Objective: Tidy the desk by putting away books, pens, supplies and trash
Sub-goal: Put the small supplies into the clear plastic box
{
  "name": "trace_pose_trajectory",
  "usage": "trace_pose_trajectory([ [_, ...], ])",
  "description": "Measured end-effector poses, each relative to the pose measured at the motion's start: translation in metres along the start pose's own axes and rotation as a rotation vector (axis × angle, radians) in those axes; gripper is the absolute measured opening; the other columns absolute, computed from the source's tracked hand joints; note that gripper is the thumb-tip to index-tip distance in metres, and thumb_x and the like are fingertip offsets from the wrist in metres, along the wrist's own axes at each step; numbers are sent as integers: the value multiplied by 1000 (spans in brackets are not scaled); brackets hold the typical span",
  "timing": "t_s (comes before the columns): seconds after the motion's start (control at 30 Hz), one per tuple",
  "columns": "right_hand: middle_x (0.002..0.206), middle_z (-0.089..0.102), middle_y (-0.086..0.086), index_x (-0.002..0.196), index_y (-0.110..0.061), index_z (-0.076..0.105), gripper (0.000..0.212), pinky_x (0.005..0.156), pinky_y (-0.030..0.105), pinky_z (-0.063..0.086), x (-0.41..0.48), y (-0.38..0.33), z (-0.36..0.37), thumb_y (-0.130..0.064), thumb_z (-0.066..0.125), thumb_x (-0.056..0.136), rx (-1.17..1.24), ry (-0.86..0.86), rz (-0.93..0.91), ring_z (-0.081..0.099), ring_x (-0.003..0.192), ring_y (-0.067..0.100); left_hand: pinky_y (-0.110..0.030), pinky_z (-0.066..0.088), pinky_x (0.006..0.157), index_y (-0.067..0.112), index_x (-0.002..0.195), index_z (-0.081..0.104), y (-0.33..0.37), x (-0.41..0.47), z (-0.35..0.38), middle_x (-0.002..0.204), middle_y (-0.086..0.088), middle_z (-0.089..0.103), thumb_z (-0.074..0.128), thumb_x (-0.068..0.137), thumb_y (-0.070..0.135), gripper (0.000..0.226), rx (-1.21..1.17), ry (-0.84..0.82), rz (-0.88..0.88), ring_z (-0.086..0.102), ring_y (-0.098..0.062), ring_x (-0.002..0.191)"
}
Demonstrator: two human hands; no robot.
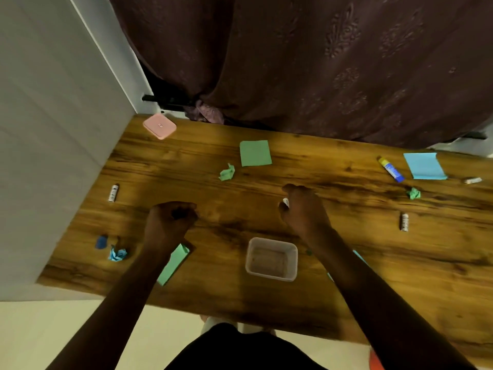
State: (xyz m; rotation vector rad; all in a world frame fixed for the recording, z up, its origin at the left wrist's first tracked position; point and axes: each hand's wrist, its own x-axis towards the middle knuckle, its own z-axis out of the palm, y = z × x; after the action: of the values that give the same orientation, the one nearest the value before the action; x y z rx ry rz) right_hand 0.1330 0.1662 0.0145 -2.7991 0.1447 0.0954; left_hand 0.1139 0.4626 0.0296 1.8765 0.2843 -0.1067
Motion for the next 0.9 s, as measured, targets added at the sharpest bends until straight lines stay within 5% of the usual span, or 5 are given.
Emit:
trace_pose_trajectory([
  [0.33,106,72,12,106,-12,70,18,80,38,57,31,-11,25,-17,66,90,-236,-74,24,68,97,31,-24,51,80,20,102,80,-35,49,-73,98,-1,78,75,85,18,18,357,292,15,72,-14,87],
  [0.53,89,76,-3,96,-20,77,12,71,27,54,30,-37,17,-20,78,84,230,-102,13,70,81,14,-25,48,78,14,118,74,-50,82,-123,111,-9,76,75,85,14,33,458,409,13,72,-24,92],
  [0.67,94,72,-13,100,-30,75,10,66,19,49,19,-61,10,-24,73,92,471,-177,12,66,83,-1,-30,52,81,14,126,68,-63,109,-144,120,-12,69,74,89,35,43,514,427,-55,70,-29,100],
  [0.77,97,73,-15,105,-37,76,14,68,35,61,11,-70,10,-29,67,97,585,-236,27,71,80,6,-39,55,89,11,129,66,-69,122,-148,120,-16,68,78,85,31,50,570,360,-72,68,-35,103],
  [0.9,104,70,-6,118,-33,72,22,58,17,52,-7,-76,-1,-24,63,100,778,-325,74,73,76,7,-43,53,94,7,132,64,-70,131,-148,122,-19,70,86,74,18,63,663,249,-85,67,-39,111],
])
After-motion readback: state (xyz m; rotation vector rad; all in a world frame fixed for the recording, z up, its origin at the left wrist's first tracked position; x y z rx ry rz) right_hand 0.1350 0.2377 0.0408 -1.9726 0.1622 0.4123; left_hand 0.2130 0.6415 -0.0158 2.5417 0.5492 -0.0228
